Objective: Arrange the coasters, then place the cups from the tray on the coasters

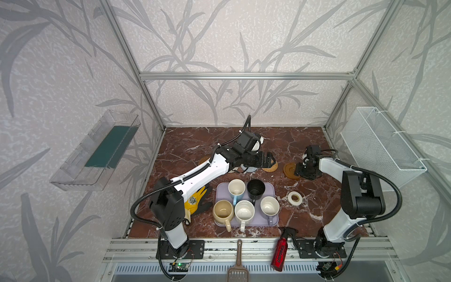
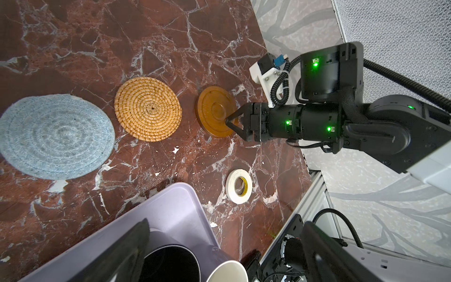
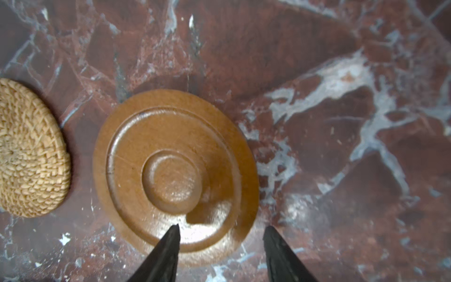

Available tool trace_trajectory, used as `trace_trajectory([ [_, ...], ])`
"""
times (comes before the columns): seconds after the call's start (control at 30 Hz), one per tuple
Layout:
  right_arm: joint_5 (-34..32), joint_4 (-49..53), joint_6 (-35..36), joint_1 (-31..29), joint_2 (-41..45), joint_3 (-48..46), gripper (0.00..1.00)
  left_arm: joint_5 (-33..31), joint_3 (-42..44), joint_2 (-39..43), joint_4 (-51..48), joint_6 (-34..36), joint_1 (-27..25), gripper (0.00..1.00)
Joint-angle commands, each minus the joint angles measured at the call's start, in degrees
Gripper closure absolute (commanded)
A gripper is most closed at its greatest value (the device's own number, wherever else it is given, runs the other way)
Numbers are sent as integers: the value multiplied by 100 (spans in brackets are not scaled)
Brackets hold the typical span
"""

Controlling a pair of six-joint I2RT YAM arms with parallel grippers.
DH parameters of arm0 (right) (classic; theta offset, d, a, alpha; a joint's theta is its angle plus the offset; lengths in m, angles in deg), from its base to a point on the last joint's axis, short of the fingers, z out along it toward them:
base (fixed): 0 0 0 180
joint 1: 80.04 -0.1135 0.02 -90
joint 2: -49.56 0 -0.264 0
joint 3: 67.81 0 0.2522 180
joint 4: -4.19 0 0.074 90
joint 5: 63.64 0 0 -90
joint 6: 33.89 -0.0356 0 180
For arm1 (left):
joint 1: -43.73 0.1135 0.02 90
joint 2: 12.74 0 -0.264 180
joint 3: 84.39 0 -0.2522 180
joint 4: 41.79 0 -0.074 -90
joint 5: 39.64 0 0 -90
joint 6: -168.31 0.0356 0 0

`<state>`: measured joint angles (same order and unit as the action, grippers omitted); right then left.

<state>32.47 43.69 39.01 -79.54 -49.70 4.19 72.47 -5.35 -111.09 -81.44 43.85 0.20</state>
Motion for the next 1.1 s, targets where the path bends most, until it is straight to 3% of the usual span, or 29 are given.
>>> trace_trajectory([
  [0.0,26,36,27,21,-133,183,46,-80,-195,-52,33,19,-33,1],
  [0.53,13,242,93,21,-484,453,47,-415,-337,-383,137,-22,-102,1],
  [0.8,-63,442,124,-5,-809,647,53,-570,-854,-880,69,-107,-208,1],
  [1.07,-220,806,162,-40,-1243,1150,58,-681,-737,-907,234,-176,-233,1],
])
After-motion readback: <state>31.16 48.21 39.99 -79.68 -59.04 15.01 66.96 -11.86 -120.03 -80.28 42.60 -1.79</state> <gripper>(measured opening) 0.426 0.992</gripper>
